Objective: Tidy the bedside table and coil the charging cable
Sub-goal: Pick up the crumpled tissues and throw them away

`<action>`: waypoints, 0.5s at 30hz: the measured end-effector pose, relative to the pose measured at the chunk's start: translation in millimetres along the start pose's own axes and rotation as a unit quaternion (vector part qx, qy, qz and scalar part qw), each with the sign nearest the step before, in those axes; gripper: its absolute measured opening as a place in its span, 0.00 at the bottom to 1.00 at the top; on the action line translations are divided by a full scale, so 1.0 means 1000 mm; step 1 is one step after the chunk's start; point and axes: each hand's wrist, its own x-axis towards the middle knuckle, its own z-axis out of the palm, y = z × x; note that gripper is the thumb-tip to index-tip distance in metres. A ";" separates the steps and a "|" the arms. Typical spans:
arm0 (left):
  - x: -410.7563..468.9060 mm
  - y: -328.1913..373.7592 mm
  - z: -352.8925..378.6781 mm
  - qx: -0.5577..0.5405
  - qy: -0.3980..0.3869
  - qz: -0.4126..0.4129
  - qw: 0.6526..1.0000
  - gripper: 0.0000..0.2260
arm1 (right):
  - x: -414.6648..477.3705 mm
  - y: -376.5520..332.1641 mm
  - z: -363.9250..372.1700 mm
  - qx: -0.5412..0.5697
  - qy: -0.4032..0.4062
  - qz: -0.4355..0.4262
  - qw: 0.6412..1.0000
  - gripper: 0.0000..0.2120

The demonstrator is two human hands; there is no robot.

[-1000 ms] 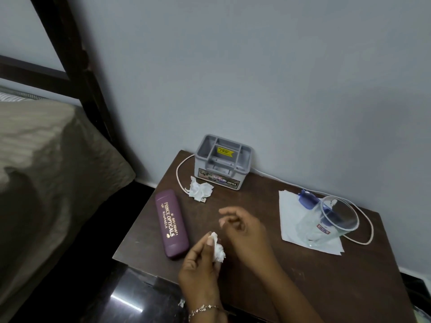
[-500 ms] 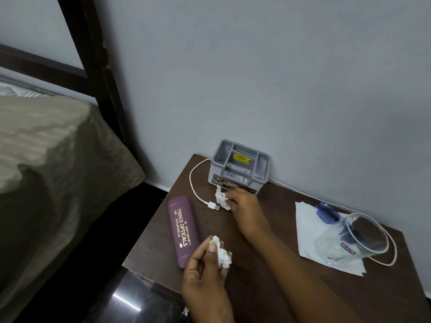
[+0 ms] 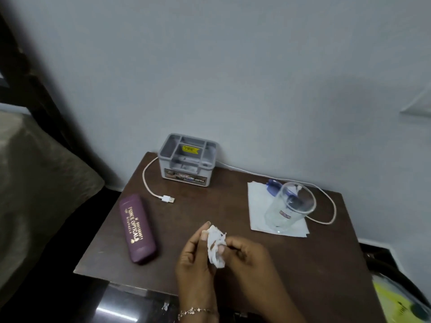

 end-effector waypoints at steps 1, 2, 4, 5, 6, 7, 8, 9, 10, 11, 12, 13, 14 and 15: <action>-0.006 -0.003 0.004 0.004 -0.025 -0.010 1.000 0.08 | -0.001 0.003 -0.004 0.002 0.034 0.005 0.999 0.05; -0.011 -0.006 0.007 0.010 -0.051 -0.018 0.998 0.09 | -0.003 0.004 -0.008 0.014 0.066 0.009 0.998 0.04; -0.020 -0.011 0.011 0.041 -0.102 -0.028 0.994 0.10 | -0.009 0.007 -0.020 0.027 0.126 0.015 0.992 0.08; -0.023 -0.014 0.013 0.064 -0.123 -0.036 0.990 0.10 | -0.013 0.009 -0.026 0.025 0.148 0.016 0.988 0.10; -0.027 -0.016 0.015 0.088 -0.138 -0.045 0.986 0.12 | -0.018 0.012 -0.031 0.022 0.166 0.016 0.986 0.12; -0.032 -0.019 0.018 0.110 -0.148 -0.054 0.981 0.13 | -0.023 0.015 -0.037 0.022 0.177 0.012 0.984 0.14; -0.036 -0.023 0.021 0.136 -0.154 -0.061 0.977 0.12 | -0.029 0.020 -0.044 0.024 0.183 0.006 0.983 0.16; -0.040 -0.028 0.023 0.167 -0.160 -0.064 0.971 0.09 | -0.035 0.026 -0.049 0.024 0.188 0.002 0.982 0.17; -0.045 -0.034 0.026 0.198 -0.168 -0.065 0.964 0.08 | -0.042 0.032 -0.056 0.022 0.195 0.001 0.981 0.18; -0.051 -0.041 0.028 0.223 -0.176 -0.067 0.956 0.07 | -0.050 0.039 -0.061 0.019 0.203 0.004 0.979 0.18; -0.056 -0.048 0.030 0.243 -0.187 -0.068 0.950 0.07 | -0.059 0.046 -0.067 0.015 0.216 0.009 0.976 0.17; -0.061 -0.056 0.032 0.262 -0.197 -0.069 0.942 0.07 | -0.067 0.054 -0.073 0.013 0.234 0.014 0.972 0.16; -0.067 -0.064 0.035 0.280 -0.208 -0.071 0.935 0.06 | -0.076 0.061 -0.079 0.014 0.254 0.021 0.967 0.14; -0.073 -0.072 0.039 0.298 -0.218 -0.075 0.926 0.06 | -0.084 0.069 -0.085 0.021 0.273 0.030 0.961 0.12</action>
